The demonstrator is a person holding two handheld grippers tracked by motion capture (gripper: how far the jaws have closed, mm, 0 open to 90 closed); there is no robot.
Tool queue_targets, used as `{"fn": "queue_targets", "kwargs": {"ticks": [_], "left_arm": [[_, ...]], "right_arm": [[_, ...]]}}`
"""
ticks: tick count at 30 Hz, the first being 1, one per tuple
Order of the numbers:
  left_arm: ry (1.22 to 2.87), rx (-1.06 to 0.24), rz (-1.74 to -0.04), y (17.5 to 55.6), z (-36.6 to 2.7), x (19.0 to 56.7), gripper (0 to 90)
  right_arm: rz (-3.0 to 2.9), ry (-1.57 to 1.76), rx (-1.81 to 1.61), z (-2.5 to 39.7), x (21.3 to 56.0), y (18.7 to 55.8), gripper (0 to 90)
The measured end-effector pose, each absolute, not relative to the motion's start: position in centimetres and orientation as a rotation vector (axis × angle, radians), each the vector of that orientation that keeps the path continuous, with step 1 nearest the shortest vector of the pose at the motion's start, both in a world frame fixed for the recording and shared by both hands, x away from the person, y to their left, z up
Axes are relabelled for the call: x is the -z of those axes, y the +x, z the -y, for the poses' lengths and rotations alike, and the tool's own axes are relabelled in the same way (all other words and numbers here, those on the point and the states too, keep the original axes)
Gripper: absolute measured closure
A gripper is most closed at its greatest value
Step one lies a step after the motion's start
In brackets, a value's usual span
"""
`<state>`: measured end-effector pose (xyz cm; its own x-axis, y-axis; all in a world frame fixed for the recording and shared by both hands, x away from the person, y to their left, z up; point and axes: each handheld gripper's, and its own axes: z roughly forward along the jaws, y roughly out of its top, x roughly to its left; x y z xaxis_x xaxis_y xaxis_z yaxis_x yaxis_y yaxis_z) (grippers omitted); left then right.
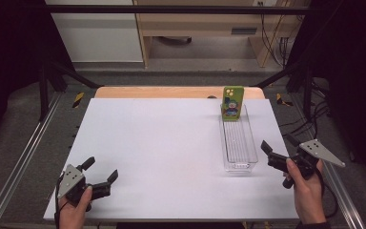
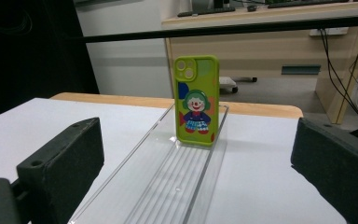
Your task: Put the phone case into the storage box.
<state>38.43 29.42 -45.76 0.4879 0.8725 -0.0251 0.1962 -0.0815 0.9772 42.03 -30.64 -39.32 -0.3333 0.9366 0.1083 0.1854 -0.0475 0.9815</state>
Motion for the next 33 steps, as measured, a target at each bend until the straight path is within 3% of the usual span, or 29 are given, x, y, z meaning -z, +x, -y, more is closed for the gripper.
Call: {"fn": "queue_targets", "kwargs": {"ticks": [33], "left_arm": [[1.588,-0.719,-0.952,38.1,-29.6,46.0,1.8]], "right_arm": [[-1.610,1.144,-1.440,31.3,42.8,39.3,3.6]]}}
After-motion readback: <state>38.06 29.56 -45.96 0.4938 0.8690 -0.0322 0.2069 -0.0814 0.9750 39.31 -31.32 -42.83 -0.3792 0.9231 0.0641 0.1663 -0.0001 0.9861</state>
